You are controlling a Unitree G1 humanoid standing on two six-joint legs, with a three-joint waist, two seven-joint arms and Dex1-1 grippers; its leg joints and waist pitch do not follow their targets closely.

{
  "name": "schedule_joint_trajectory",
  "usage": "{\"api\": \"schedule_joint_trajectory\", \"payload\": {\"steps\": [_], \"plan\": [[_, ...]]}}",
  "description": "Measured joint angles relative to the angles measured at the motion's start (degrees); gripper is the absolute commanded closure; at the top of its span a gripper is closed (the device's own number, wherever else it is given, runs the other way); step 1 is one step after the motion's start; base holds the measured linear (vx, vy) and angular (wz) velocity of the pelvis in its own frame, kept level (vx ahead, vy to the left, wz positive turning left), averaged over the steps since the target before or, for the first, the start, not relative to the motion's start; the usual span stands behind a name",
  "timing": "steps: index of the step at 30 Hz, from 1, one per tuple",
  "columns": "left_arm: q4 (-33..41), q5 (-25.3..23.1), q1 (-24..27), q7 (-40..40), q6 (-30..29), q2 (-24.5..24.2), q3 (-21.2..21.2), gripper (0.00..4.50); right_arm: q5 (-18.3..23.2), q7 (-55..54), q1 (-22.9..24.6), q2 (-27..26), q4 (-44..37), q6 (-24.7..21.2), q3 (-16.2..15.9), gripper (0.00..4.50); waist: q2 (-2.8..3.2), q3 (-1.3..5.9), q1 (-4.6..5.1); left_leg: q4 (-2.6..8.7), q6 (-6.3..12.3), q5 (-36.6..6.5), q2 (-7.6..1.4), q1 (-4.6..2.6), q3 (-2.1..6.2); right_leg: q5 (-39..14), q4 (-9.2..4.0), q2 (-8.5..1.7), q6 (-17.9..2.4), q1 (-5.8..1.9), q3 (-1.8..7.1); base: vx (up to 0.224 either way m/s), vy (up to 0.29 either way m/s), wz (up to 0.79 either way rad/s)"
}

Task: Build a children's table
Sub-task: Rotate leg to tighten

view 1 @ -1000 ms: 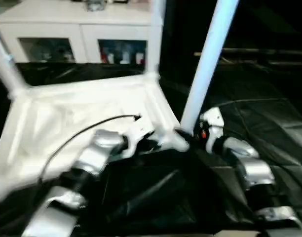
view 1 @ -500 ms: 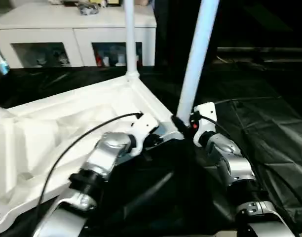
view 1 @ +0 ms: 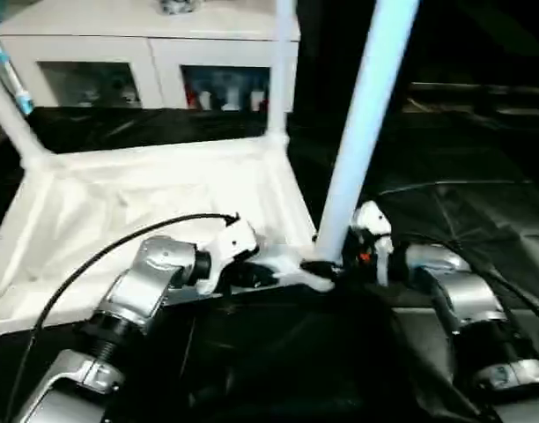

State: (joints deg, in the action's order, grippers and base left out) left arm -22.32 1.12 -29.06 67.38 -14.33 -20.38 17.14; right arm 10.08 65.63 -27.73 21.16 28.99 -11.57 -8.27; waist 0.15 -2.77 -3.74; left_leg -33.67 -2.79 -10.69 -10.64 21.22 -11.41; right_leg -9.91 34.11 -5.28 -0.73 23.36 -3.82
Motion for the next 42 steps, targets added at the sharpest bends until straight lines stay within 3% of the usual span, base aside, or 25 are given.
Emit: {"api": "schedule_joint_trajectory", "payload": {"steps": [3, 10, 17, 20, 24, 31, 32, 38, 42], "plan": [[0.1, 0.6, 0.0, 1.5, 0.1, -0.7, 0.6, 4.50, 0.1, 2.6, 0.6, 1.6, -1.6, -0.4, -1.1, 1.16, 0.02, -0.01, -0.21, -0.02, -0.01, 0.0, -0.07, 0.01, -0.08, 0.0, 0.03, 0.00, 0.0, -0.03, 0.00, 0.000, 0.000, 0.00], [0.1, 0.8, 0.1, 2.9, 0.8, -1.0, 0.8, 4.50, 0.5, 4.3, 1.0, 2.1, -2.4, -1.4, -1.2, 1.71, 0.02, -0.01, -0.73, -0.03, -0.06, 0.0, -0.12, 0.02, -0.09, 0.0, 0.06, 0.01, 0.0, -0.06, -0.03, 0.000, 0.000, 0.00], [0.0, 0.6, 0.1, 2.0, 1.1, -0.9, 1.1, 4.50, 0.8, 3.1, 2.6, 1.3, -3.9, -2.4, -0.8, 1.80, 0.03, -0.01, -1.26, -0.03, -0.07, 0.0, -0.17, 0.00, -0.09, 0.0, 0.07, 0.04, 0.0, -0.06, -0.05, 0.000, 0.000, 0.00], [-1.7, -1.0, -0.7, -2.5, 1.1, 1.3, 0.6, 4.50, 0.6, -3.9, 3.5, -1.4, -3.0, -1.9, 1.9, 1.81, 0.03, -0.01, -1.04, -0.12, -0.08, 0.1, -0.16, -0.08, -0.10, 0.0, 0.08, 0.04, 0.0, -0.15, -0.01, 0.000, 0.000, 0.00], [-5.8, -3.1, -3.3, -11.0, 0.4, 5.6, 0.0, 4.50, 0.2, -18.6, 2.6, -7.2, 0.9, -0.2, 6.6, 1.81, 0.03, 0.00, 0.00, -0.16, -0.11, 0.1, -0.12, -0.19, -0.09, 0.0, 0.04, 0.03, 0.0, -0.26, 0.04, 0.000, 0.000, 0.00], [-11.8, -5.1, -7.0, -21.8, -2.2, 12.9, -1.2, 4.50, -2.6, -38.0, -0.2, -13.8, 4.1, -0.2, 10.4, 1.81, 0.40, 0.23, 0.74, -0.16, -0.11, 0.1, -0.02, -0.26, -0.07, -0.1, -0.02, 0.00, 0.3, -0.40, 0.10, 0.000, 0.000, 0.00], [-12.0, -5.1, -7.0, -21.9, -2.1, 13.0, -1.2, 4.50, -2.8, -38.0, -0.3, -13.8, 4.2, -0.2, 10.4, 1.26, 0.52, 0.31, 0.74, -0.16, -0.11, 0.1, -0.02, -0.27, -0.06, -0.2, -0.03, 0.00, 0.3, -0.42, 0.10, 0.000, 0.000, 0.00], [-12.4, -5.2, -7.0, -21.7, -1.4, 13.0, -1.3, 4.50, -2.9, -36.2, -0.4, -13.9, 4.3, -0.3, 10.6, 0.78, 0.64, 0.38, 0.78, -0.14, -0.10, 0.1, -0.02, -0.23, -0.02, -0.2, -0.04, 0.00, 0.3, -0.41, 0.07, 0.000, 0.000, 0.00], [-12.0, -4.8, -6.8, -18.1, -0.2, 11.3, -1.1, 4.50, -2.8, -25.4, -0.4, -8.8, 4.0, -0.2, 8.3, 0.57, 0.64, 0.38, 0.68, -0.10, -0.10, 0.1, -0.05, -0.16, -0.01, -0.1, -0.02, 0.00, 0.3, -0.34, 0.02, 0.000, 0.000, 0.00]]}}
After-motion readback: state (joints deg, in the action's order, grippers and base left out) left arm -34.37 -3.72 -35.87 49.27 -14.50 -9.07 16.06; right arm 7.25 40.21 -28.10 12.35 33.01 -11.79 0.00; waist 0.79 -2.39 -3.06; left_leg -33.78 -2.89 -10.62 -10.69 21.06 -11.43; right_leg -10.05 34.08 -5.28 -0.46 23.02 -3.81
